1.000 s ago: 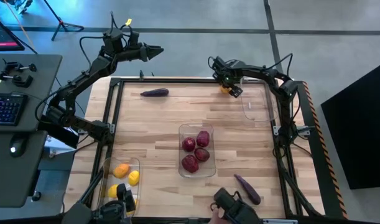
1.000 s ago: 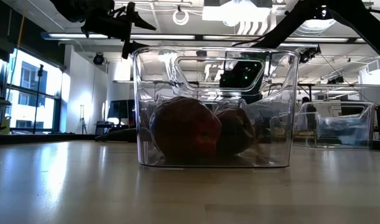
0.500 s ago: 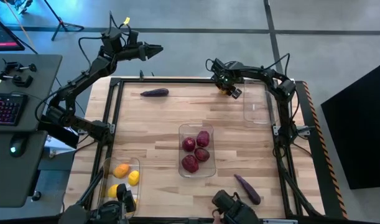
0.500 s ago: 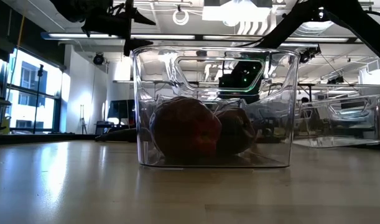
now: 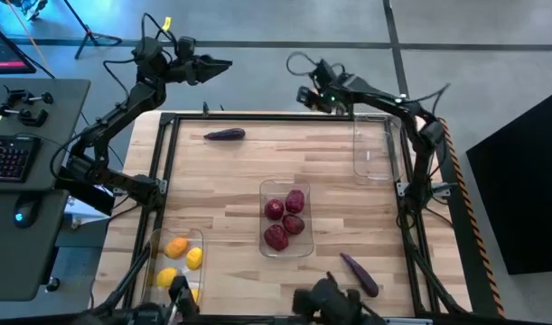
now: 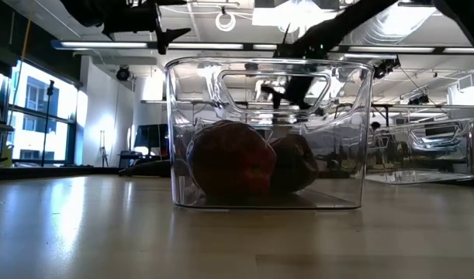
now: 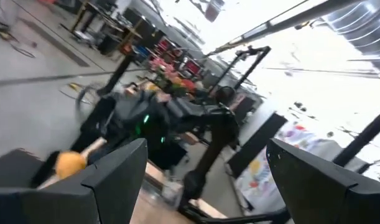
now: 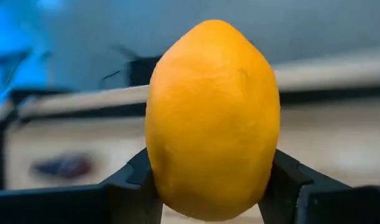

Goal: Sort produce into baskets
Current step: Put the yellow lemon into the bottom left transparent bin

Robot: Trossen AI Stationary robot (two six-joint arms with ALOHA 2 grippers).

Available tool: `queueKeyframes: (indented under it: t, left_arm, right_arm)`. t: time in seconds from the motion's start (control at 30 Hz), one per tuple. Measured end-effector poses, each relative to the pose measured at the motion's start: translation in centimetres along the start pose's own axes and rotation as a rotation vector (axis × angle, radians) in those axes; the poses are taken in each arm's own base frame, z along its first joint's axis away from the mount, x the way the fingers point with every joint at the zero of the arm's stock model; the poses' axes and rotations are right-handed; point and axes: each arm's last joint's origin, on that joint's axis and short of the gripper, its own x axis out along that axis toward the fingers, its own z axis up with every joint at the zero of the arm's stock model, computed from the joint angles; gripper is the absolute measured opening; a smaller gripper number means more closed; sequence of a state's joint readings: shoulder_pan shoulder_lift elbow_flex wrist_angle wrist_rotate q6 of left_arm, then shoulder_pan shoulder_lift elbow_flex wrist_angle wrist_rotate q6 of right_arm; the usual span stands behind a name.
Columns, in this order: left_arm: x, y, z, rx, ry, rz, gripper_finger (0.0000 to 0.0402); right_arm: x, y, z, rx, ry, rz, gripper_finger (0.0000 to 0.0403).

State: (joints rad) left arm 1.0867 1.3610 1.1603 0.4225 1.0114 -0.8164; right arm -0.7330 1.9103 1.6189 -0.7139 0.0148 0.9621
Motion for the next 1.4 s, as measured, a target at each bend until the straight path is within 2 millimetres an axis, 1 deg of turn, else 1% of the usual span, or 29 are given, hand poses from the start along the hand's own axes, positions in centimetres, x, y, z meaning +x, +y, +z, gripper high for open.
queueKeyframes:
  t: [0.1, 0.2, 0.27, 0.33, 0.47, 0.57, 0.67, 0.77, 0.83, 0.9, 1.07, 1.23, 1.33, 1.4]
  left_arm:
    - [0.6, -1.2, -0.2, -0.048, 0.013, -0.035, 0.0315]
    - [1.6, -3.4, -0.9, -0.075, 0.031, -0.087, 0.0315]
    - [2.5, -5.5, -1.5, -0.063, 0.017, -0.119, 0.0315]
    - [3.2, -7.9, -2.1, -0.052, -0.010, -0.140, 0.0315]
    - [3.9, -12.7, -4.1, -0.042, -0.053, -0.131, 0.0315]
    - [3.2, -16.0, -5.4, -0.056, -0.123, -0.048, 0.0315]
    - [1.8, -18.7, -6.3, -0.073, -0.197, 0.027, 0.0315]
    - [0.1, -20.7, -6.7, -0.079, -0.260, 0.075, 0.0315]
    - [-1.0, -21.5, -6.8, -0.074, -0.297, 0.105, 0.0315]
    - [-1.7, -22.0, -7.0, -0.066, -0.316, 0.143, 0.0315]
    - [-2.8, -22.0, -7.5, -0.056, -0.290, 0.223, 0.0315]
    - [-3.2, -21.7, -7.9, -0.058, -0.232, 0.259, 0.0315]
    - [-3.2, -21.5, -8.3, -0.055, -0.178, 0.260, 0.0315]
    - [-3.2, -21.4, -8.6, -0.054, -0.142, 0.254, 0.0315]
  right_arm:
    - [-2.8, 2.3, -0.9, -0.248, -0.001, 0.117, 0.0171]
    - [-4.1, 4.4, -3.5, -0.461, 0.063, 0.235, 0.0172]
    - [-4.4, 5.6, -5.7, -0.585, 0.122, 0.311, 0.0176]
    - [-4.7, 6.9, -8.4, -0.702, 0.180, 0.384, 0.0178]
    - [-5.8, 9.4, -14.1, -0.942, 0.206, 0.536, 0.0179]
    - [-7.2, 11.1, -18.0, -1.075, 0.180, 0.681, 0.0180]
    - [-8.0, 12.5, -21.5, -1.149, 0.138, 0.807, 0.0180]
    - [-7.3, 13.6, -24.9, -1.155, 0.132, 0.899, 0.0181]
    - [-6.2, 14.2, -27.2, -1.126, 0.151, 0.947, 0.0181]
    - [-5.3, 14.9, -29.3, -1.080, 0.170, 1.021, 0.0181]
    - [-3.7, 15.5, -33.7, -0.995, 0.196, 1.155, 0.0181]
    - [-1.4, 15.2, -37.4, -0.968, 0.232, 1.213, 0.0181]
    - [-0.7, 15.0, -39.2, -0.920, 0.238, 1.264, 0.0181]
    - [-0.5, 15.4, -40.2, -0.901, 0.216, 1.271, 0.0181]
